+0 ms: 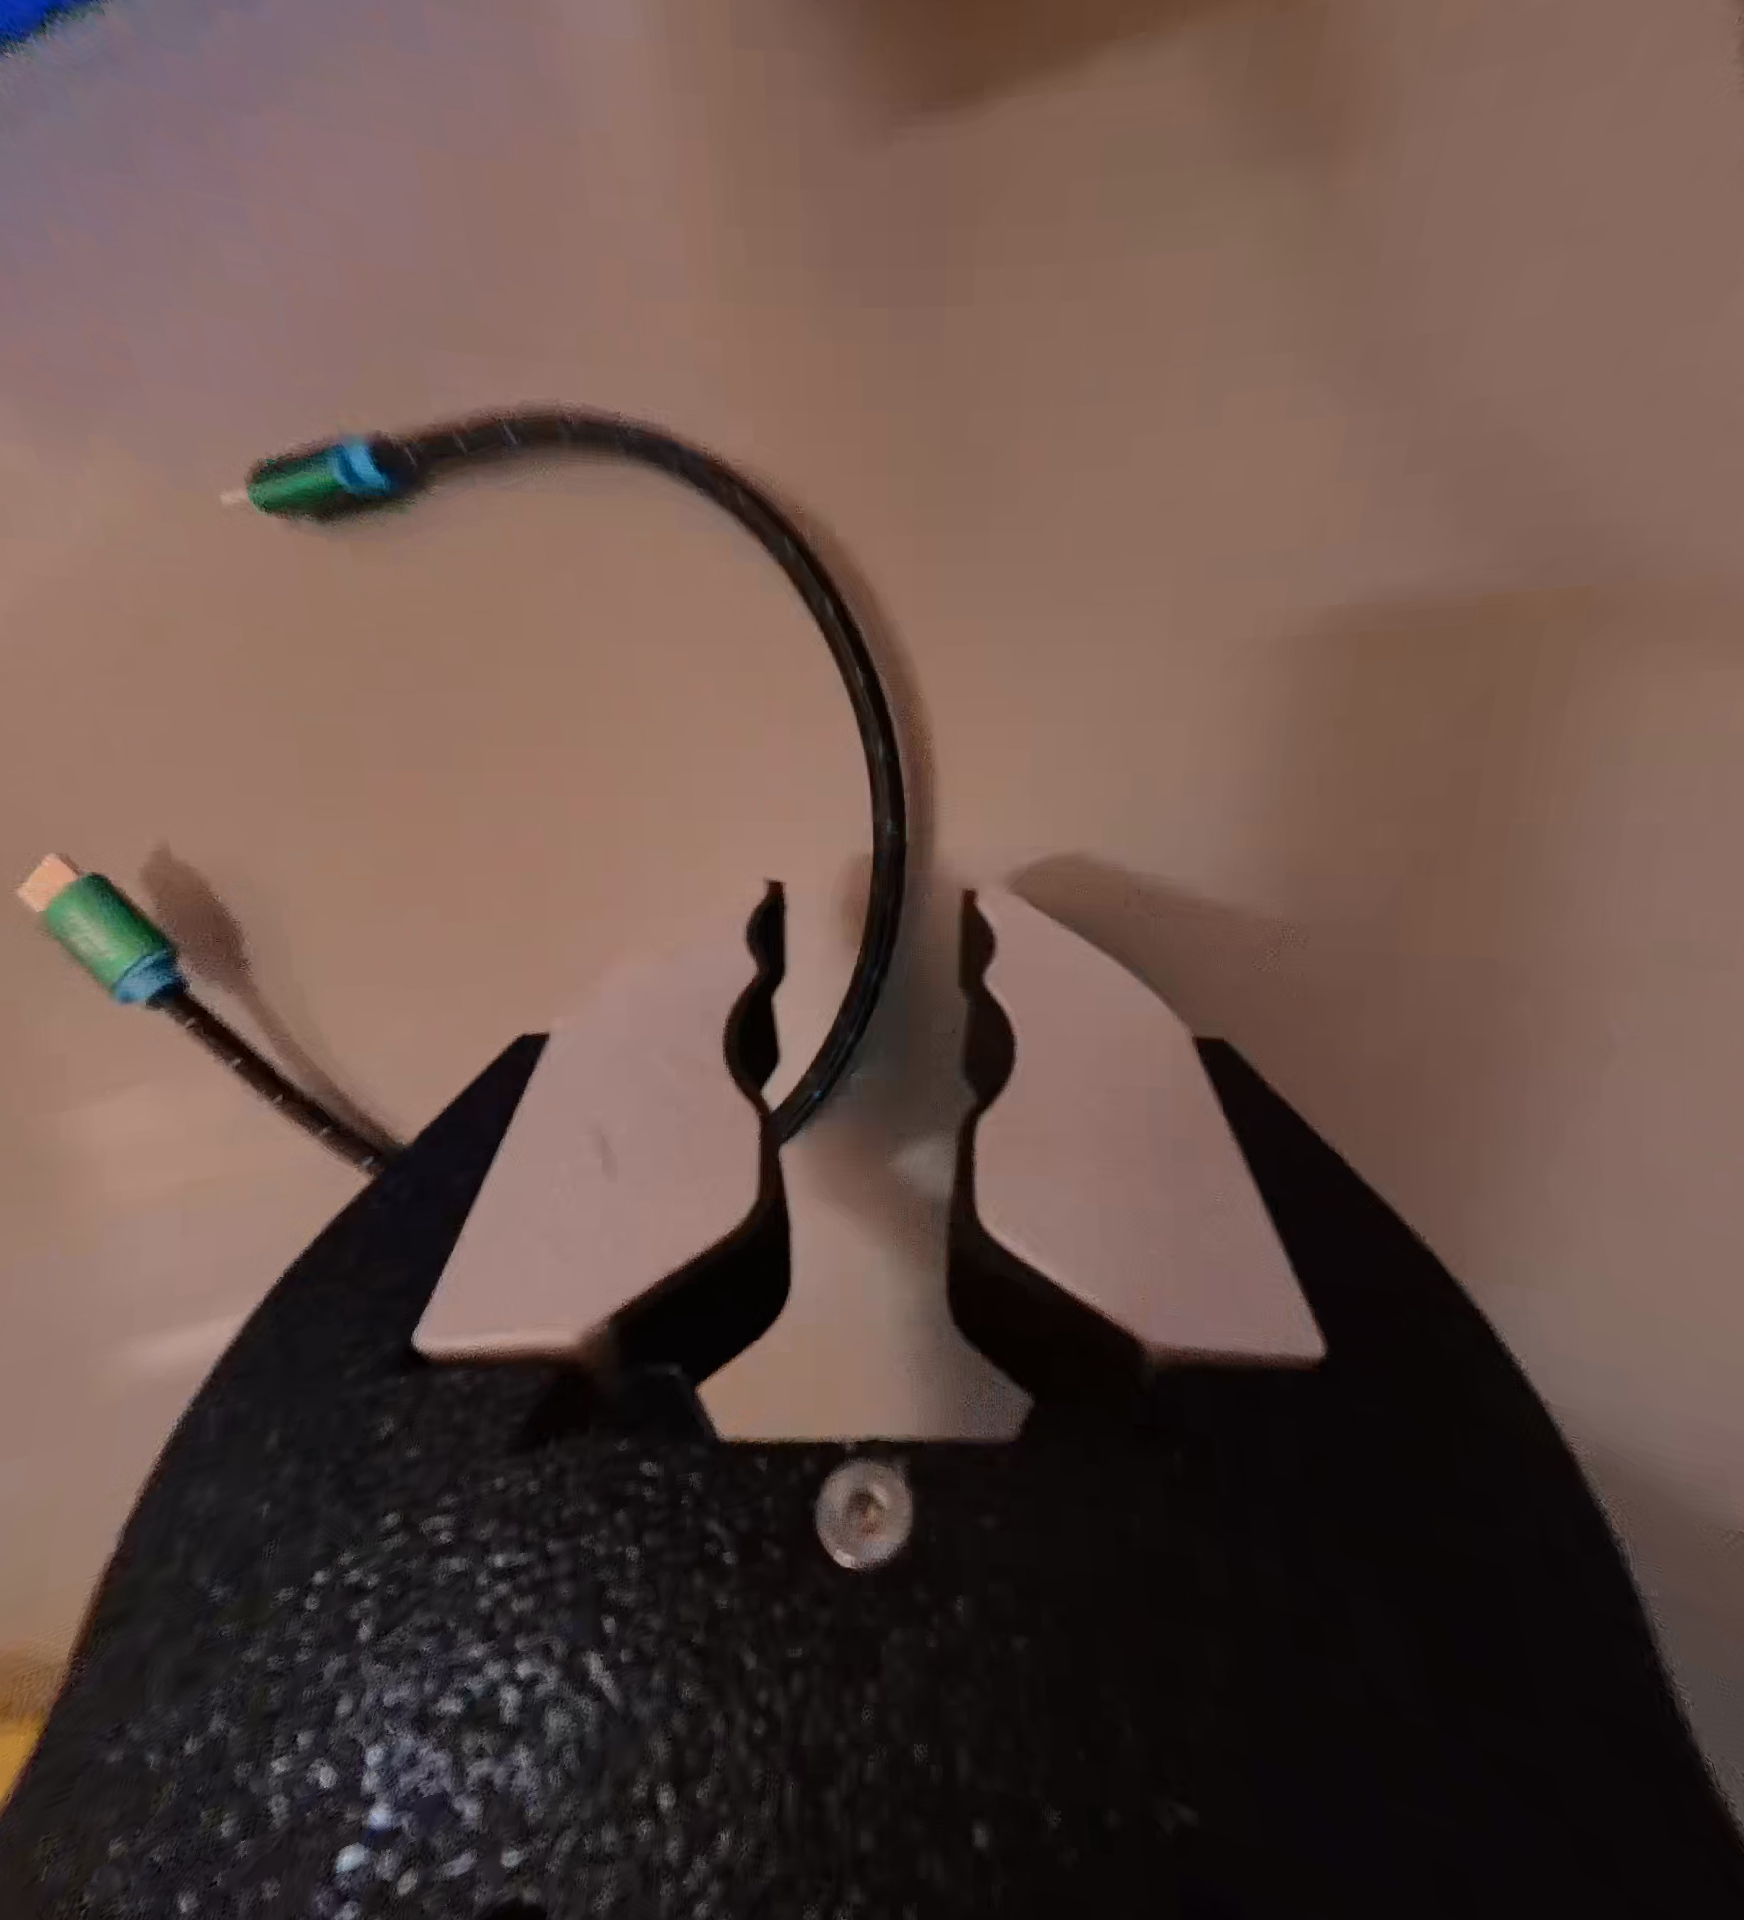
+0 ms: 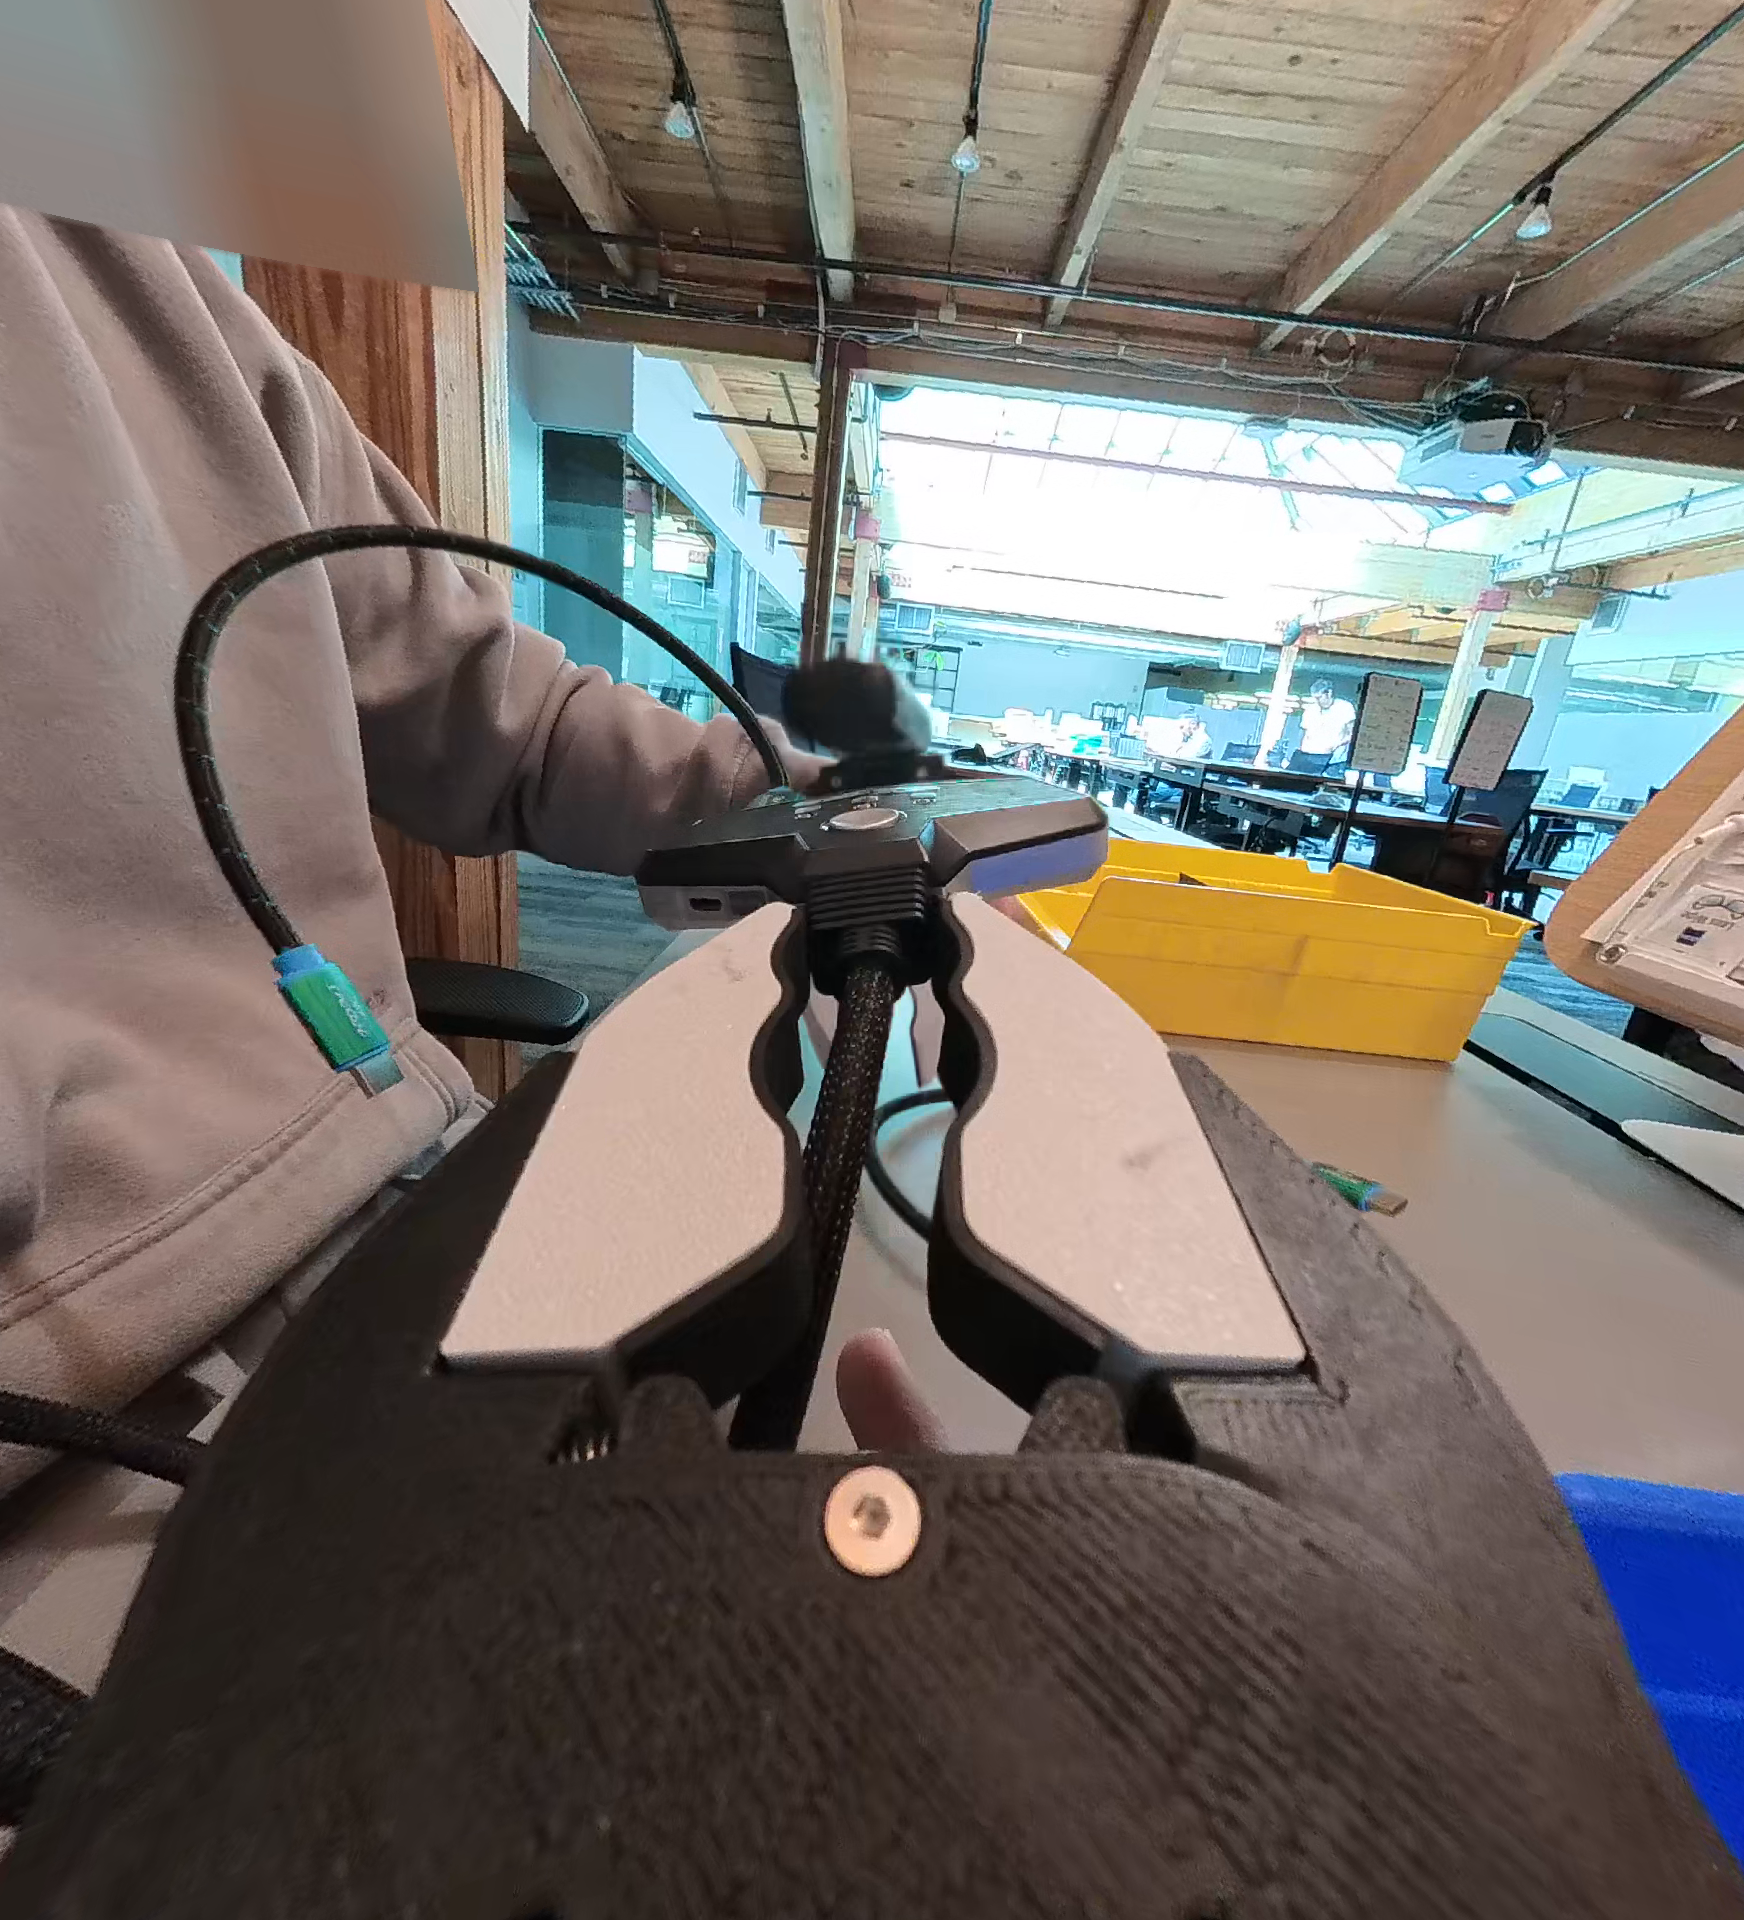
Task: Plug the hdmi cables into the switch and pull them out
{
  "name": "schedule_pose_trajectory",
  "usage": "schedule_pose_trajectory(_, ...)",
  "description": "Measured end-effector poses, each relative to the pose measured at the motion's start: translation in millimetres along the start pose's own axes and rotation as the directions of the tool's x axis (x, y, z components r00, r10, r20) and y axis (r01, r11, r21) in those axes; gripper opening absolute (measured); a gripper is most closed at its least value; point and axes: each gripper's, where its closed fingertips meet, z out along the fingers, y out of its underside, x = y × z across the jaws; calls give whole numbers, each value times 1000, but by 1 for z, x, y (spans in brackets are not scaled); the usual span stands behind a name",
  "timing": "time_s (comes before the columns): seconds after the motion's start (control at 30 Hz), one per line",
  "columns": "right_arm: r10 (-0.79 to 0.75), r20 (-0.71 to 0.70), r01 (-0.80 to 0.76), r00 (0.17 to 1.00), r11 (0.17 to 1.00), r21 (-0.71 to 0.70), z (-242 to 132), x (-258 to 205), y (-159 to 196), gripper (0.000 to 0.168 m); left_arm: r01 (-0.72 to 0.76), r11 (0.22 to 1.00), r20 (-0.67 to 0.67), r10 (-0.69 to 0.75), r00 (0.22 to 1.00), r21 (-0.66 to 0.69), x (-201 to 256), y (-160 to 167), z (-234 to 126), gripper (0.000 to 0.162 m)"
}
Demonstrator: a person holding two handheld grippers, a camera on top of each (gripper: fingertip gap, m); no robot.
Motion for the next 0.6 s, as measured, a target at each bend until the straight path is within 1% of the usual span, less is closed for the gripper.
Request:
schedule_pose_trajectory(0.03,2,1,-2,1000,1000,-1,0,0,0,22,60,996,-49,-57,997,70,2,-12,-7,38)
schedule_pose_trajectory(0.07,2,3,-2,1000,1000,-1,0,0,0,22,130,981,-91,-118,989,142,1,-24,-13,45)
schedule_pose_trajectory(0.1,0,5,0,1000,1000,1,0,-1,0,22,196,959,-94,-180,979,206,-8,-34,-19,48)
schedule_pose_trajectory(0.17,0,7,0,1000,1000,0,1,-1,0,22,307,907,13,-324,946,289,-47,-37,-20,53)
schedule_pose_trajectory(0.2,0,7,0,1000,1000,-2,1,-1,0,22,360,886,97,-403,910,293,-70,-29,-17,53)
schedule_pose_trajectory(0.27,-1,5,1,1000,1000,-10,2,0,2,22,484,841,280,-539,795,243,-114,2,-6,55)
schedule_pose_trajectory(0.37,-6,-3,6,1000,1000,-14,1,1,2,22,567,797,387,-600,700,210,-149,27,14,57)
schedule_pose_trajectory(0.4,-8,-5,7,1000,1000,-17,1,1,2,22,583,786,384,-613,691,206,-156,29,21,58)
schedule_pose_trajectory(0.47,-13,-13,13,1000,1000,-25,0,2,3,22,631,746,387,-658,646,214,-170,35,31,57)
schedule_pose_trajectory(0.5,-15,-21,14,1000,1000,-28,0,4,3,22,646,735,369,-670,644,208,-173,36,36,56)
schedule_pose_trajectory(0.53,-16,-28,15,999,999,-29,-1,5,3,22,675,713,365,-690,625,192,-176,41,41,56)
schedule_pose_trajectory(0.57,-18,-34,17,999,999,-32,-1,6,3,22,702,689,363,-710,604,178,-179,46,45,54)
schedule_pose_trajectory(0.6,-18,-37,16,999,999,-34,-1,6,3,22,714,675,336,-727,599,187,-179,45,48,50)
